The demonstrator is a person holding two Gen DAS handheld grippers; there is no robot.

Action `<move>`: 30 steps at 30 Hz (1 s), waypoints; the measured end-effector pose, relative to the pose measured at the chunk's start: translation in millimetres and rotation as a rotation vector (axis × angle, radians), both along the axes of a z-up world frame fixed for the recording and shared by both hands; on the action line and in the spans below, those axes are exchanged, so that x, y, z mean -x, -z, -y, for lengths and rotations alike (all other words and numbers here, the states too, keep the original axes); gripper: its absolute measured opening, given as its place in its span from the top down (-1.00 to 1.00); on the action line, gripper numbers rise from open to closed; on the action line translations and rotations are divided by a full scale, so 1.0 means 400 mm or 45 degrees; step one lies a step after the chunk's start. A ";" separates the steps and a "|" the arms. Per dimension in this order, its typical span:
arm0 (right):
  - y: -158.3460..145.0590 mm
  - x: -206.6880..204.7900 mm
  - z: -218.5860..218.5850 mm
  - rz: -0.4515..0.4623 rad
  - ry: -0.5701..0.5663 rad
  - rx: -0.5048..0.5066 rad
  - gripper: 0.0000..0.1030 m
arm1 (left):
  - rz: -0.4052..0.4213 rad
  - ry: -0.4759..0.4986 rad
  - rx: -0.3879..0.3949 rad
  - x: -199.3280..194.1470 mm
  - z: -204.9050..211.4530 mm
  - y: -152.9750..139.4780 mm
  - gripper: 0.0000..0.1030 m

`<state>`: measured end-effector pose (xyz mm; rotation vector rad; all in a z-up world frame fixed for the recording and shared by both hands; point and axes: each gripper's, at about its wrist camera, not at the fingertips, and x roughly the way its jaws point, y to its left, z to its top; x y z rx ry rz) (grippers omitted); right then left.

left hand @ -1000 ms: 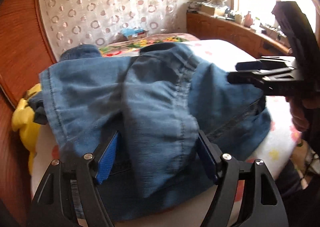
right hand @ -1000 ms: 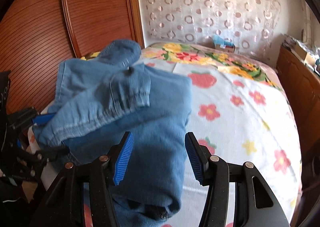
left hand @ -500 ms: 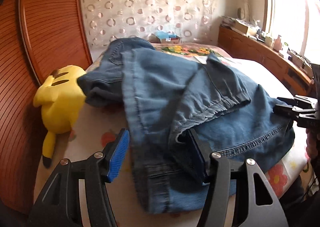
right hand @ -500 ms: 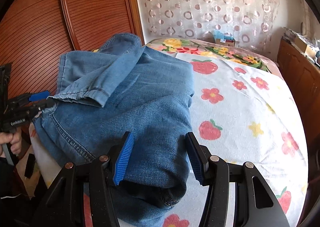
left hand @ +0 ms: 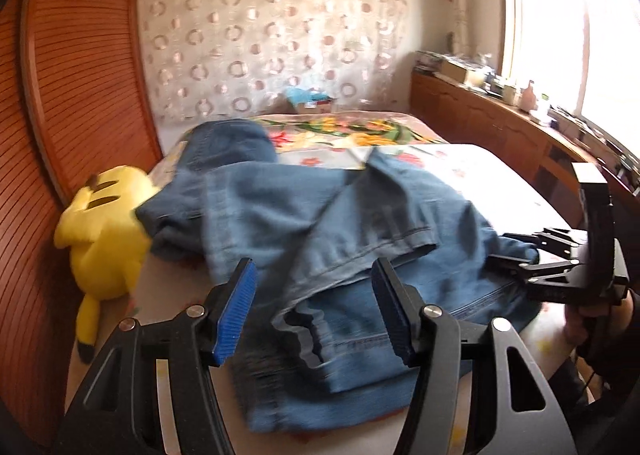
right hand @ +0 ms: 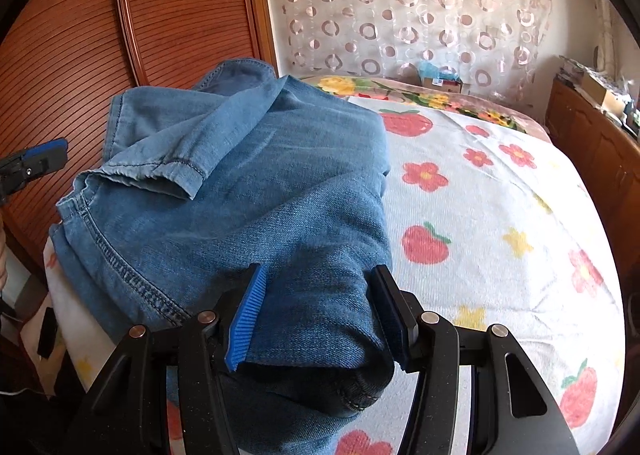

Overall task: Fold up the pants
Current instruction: 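Grasp the folded jeans edge with the left tool and smooth it down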

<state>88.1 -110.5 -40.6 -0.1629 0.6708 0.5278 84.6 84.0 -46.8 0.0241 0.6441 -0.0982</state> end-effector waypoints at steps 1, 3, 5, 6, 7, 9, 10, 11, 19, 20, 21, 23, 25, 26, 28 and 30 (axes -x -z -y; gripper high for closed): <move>0.000 0.000 0.003 0.002 0.000 -0.001 -0.10 | -0.010 0.021 0.001 -0.011 0.015 0.003 -0.18; 0.003 0.002 0.007 0.010 0.003 -0.007 -0.10 | -0.032 0.077 0.004 -0.043 0.052 0.010 -0.18; 0.006 0.010 0.007 0.020 0.006 0.005 -0.11 | -0.053 0.107 0.006 -0.071 0.079 0.020 -0.18; 0.007 0.010 0.009 0.022 0.005 0.005 -0.11 | -0.065 0.115 -0.004 -0.087 0.095 0.026 -0.18; 0.007 0.009 0.009 0.020 0.003 0.001 -0.11 | -0.078 0.121 -0.019 -0.102 0.109 0.032 -0.18; 0.006 0.006 0.016 0.010 -0.001 -0.020 -0.11 | -0.100 0.150 -0.033 -0.132 0.139 0.042 -0.18; 0.006 0.004 0.017 0.007 0.000 -0.024 -0.11 | -0.109 0.162 -0.037 -0.144 0.152 0.046 -0.18; 0.006 0.004 0.018 0.005 0.000 -0.025 -0.11 | -0.121 0.175 -0.045 -0.159 0.168 0.052 -0.18; 0.004 0.003 0.018 0.010 0.001 -0.024 -0.11 | -0.188 0.174 -0.275 -0.213 0.228 0.103 -0.07; 0.004 0.002 0.019 0.011 0.002 -0.025 -0.11 | -0.178 0.179 -0.269 -0.209 0.220 0.099 0.02; 0.004 0.003 0.018 0.011 0.002 -0.026 -0.11 | -0.170 0.166 -0.259 -0.205 0.206 0.091 0.31; 0.004 0.003 0.019 0.012 0.002 -0.029 -0.11 | -0.138 0.138 -0.240 -0.198 0.177 0.071 0.57; 0.005 0.003 0.020 0.013 0.003 -0.029 -0.11 | -0.103 0.091 -0.218 -0.195 0.136 0.045 0.65; 0.005 0.003 0.020 0.014 0.003 -0.029 -0.11 | -0.089 0.064 -0.208 -0.197 0.108 0.027 0.66; 0.005 0.004 0.022 0.014 0.003 -0.029 -0.11 | -0.080 0.026 -0.203 -0.208 0.069 0.007 0.66; 0.005 0.003 0.023 0.014 0.004 -0.029 -0.11 | -0.079 0.006 -0.205 -0.226 0.038 -0.005 0.66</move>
